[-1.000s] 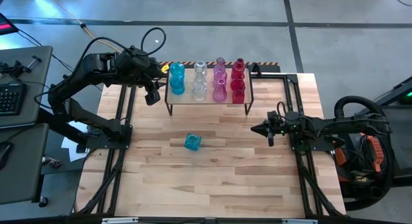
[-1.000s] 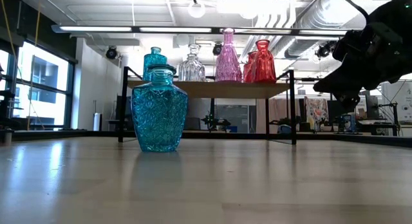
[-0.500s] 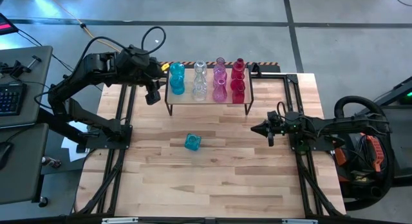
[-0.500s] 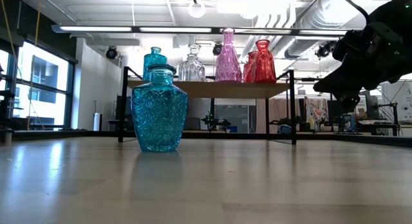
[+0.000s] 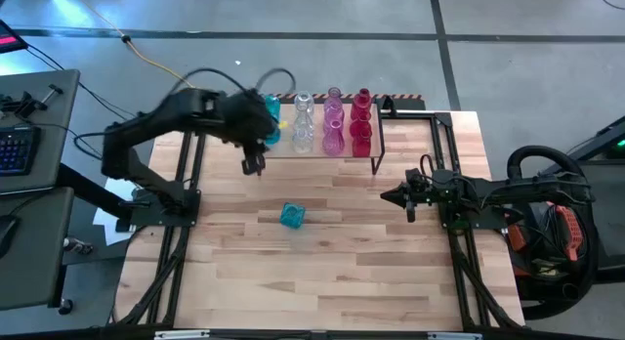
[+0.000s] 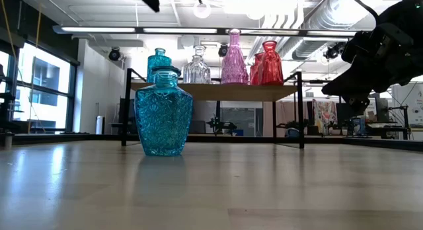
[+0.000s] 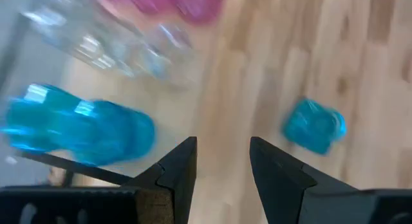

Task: Sort vases onto shelf
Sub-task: Put the blue vase on the shelf aligned with the other blue vase

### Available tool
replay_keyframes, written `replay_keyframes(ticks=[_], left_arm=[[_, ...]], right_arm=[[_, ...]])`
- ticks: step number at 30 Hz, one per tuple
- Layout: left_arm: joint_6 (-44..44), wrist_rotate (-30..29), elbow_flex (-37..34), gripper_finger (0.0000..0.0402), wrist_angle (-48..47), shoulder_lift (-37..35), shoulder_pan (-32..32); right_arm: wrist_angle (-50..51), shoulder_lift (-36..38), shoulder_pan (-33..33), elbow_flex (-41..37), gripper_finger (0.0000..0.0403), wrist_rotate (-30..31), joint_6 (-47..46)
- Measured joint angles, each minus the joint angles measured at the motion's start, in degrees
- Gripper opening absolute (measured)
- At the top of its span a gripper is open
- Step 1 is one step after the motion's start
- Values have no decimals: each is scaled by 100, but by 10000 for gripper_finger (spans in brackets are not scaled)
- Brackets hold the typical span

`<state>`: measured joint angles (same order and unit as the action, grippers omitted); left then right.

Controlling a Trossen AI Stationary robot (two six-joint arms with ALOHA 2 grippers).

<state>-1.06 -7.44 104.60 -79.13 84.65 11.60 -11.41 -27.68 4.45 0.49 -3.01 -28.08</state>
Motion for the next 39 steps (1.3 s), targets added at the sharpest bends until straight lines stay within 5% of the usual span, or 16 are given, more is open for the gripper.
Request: replay_keyframes(ticks=[11,24,39], left_arm=[[797,521,-70,136,-234,1042,-614],[2155,544,-1305,136,1138,1110,-1620],[2485,528,-1392,136,1529,1554,-2118]], right_arm=[[1,0,0,-2,0,2,0],[3,0,0,-2,0,2,0],[3,-2,0,-2,0,2,0]])
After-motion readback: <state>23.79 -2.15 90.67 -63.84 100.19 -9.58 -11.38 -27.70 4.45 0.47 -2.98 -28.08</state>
